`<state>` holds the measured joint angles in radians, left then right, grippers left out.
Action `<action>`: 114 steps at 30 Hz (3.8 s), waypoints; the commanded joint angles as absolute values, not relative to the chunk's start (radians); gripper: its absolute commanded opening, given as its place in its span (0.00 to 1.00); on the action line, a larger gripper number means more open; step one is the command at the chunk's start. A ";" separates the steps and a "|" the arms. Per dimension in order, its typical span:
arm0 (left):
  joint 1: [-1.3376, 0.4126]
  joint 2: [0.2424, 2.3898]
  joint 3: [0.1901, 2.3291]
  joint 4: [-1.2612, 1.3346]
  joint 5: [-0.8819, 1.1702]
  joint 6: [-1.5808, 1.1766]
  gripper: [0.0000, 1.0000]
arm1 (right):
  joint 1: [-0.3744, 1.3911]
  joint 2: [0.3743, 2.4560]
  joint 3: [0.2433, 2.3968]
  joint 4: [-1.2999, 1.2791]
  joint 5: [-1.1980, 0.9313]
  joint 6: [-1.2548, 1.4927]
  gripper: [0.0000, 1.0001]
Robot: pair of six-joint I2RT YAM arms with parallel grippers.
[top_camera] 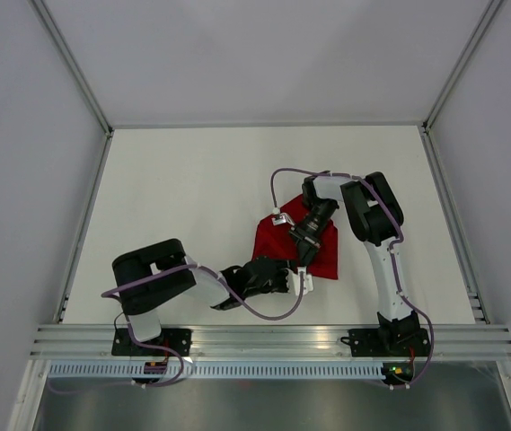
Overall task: Fold the napkin, place the utensils inside, and roll it up
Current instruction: Roll the napkin with the utensil
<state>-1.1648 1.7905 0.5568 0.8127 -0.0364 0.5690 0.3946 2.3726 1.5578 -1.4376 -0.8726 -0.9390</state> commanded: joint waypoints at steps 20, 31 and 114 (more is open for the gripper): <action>-1.063 1.848 0.689 0.410 0.271 0.410 0.02 | 0.379 2.321 1.574 -1.252 -0.729 -1.016 0.30; -0.956 1.851 0.675 0.455 0.455 0.275 0.02 | 0.302 1.976 1.453 -1.020 -0.772 -0.825 0.51; -0.770 1.497 0.339 1.041 -0.033 -0.048 0.52 | 0.503 2.047 1.218 -0.951 -0.681 -0.956 0.02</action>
<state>-0.7334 1.5478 0.3752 0.8825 0.1318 -0.0940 0.5175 1.9312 1.1881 -0.8211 -0.7544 -0.9329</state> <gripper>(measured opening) 0.521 0.251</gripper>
